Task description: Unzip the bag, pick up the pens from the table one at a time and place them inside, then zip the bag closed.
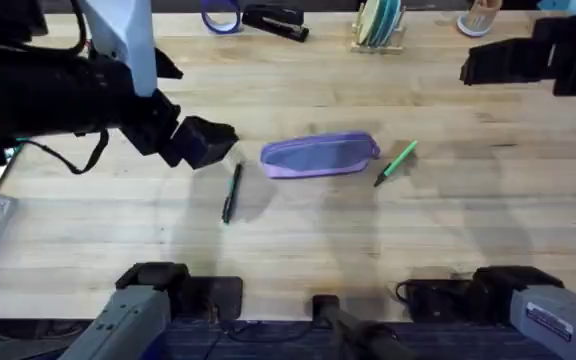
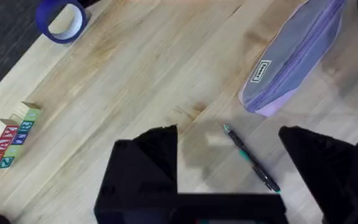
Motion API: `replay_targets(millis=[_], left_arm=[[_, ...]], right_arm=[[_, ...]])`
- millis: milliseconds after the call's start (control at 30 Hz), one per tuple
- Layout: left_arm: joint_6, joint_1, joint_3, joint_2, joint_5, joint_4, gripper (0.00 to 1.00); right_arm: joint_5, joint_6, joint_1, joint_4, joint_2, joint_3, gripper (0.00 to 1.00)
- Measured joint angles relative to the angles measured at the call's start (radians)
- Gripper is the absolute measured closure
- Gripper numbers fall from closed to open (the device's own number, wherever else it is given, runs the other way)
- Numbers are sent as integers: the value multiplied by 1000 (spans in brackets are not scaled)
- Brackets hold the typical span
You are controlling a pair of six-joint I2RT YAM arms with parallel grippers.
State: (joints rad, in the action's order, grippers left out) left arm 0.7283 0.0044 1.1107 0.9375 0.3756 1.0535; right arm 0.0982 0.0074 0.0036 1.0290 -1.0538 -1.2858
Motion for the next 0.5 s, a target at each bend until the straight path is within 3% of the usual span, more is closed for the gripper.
replay_targets(millis=[500], left_arm=[[37, 0, 0, 0, 20, 7, 8]], right_arm=[[0, 0, 0, 0, 0, 0, 5]])
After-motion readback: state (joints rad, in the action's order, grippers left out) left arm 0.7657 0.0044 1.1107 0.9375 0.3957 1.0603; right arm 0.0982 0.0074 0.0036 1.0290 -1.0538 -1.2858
